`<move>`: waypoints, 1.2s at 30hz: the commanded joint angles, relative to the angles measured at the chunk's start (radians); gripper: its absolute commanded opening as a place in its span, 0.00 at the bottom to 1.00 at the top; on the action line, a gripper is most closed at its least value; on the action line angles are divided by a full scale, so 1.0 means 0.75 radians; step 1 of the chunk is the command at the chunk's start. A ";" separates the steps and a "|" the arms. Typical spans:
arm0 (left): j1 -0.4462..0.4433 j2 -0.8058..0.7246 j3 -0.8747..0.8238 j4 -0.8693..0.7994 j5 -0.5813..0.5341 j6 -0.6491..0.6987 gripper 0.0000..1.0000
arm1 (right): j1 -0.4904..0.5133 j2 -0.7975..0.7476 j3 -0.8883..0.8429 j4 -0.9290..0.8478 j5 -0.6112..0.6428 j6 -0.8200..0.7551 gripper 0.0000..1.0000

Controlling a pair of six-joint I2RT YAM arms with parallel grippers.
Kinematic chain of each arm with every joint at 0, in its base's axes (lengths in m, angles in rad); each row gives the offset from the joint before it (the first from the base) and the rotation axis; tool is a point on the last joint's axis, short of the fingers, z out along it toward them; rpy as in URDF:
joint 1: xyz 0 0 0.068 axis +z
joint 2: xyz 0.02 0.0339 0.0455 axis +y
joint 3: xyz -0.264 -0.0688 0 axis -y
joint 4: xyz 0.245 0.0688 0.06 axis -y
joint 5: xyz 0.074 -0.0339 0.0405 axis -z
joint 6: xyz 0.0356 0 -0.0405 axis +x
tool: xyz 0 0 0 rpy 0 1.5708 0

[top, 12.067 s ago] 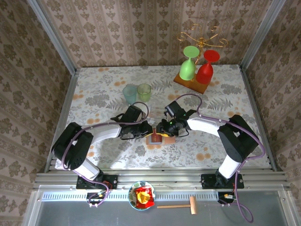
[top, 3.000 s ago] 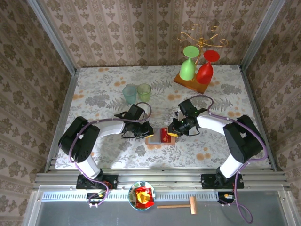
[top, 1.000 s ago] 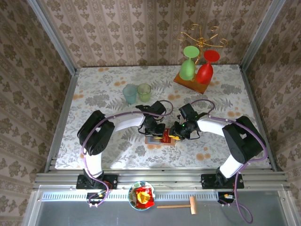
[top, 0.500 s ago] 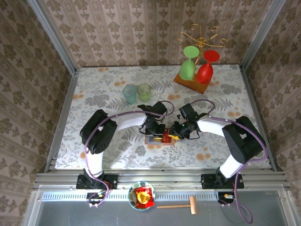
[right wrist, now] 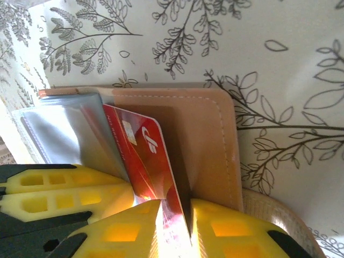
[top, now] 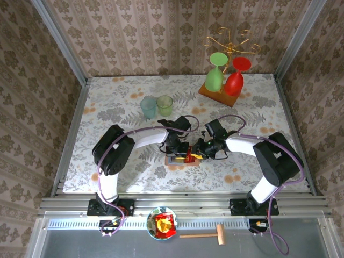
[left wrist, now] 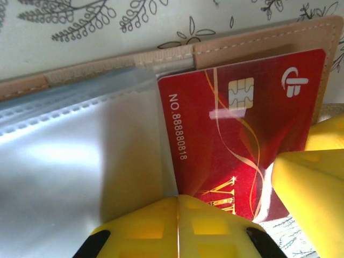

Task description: Take the credit cards out of the card holder

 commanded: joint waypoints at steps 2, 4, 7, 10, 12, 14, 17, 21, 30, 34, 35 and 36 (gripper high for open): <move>-0.010 0.024 0.005 -0.051 -0.011 -0.011 0.08 | 0.007 -0.018 -0.023 0.061 -0.062 0.020 0.18; -0.010 0.023 0.003 -0.052 -0.013 -0.010 0.08 | 0.008 -0.022 -0.022 0.063 -0.064 0.022 0.17; -0.009 0.011 0.000 -0.054 -0.019 -0.009 0.08 | 0.008 -0.030 -0.026 0.047 -0.045 0.015 0.15; -0.001 -0.019 -0.008 -0.044 -0.030 -0.015 0.09 | 0.007 -0.051 -0.021 0.012 -0.013 -0.002 0.12; 0.008 -0.054 -0.021 -0.030 -0.030 -0.028 0.10 | 0.007 -0.067 -0.015 -0.009 0.002 -0.017 0.11; 0.021 -0.095 -0.039 -0.010 -0.030 -0.042 0.11 | 0.007 -0.079 -0.007 -0.035 0.014 -0.029 0.10; 0.048 -0.160 -0.069 0.017 -0.032 -0.059 0.12 | 0.007 -0.103 0.001 -0.066 0.032 -0.048 0.09; 0.093 -0.252 -0.117 0.049 -0.038 -0.074 0.14 | 0.008 -0.132 0.029 -0.127 0.058 -0.081 0.07; 0.225 -0.472 -0.282 0.210 -0.043 -0.084 0.18 | 0.007 -0.192 0.151 -0.346 0.128 -0.277 0.03; 0.281 -0.484 -0.314 0.230 0.007 -0.064 0.20 | 0.009 -0.198 0.248 -0.472 0.147 -0.420 0.00; 0.287 -0.480 -0.320 0.235 0.026 -0.055 0.21 | 0.011 -0.202 0.276 -0.509 0.156 -0.455 0.00; 0.290 -0.475 -0.322 0.239 0.039 -0.049 0.21 | 0.013 -0.204 0.300 -0.533 0.171 -0.498 0.00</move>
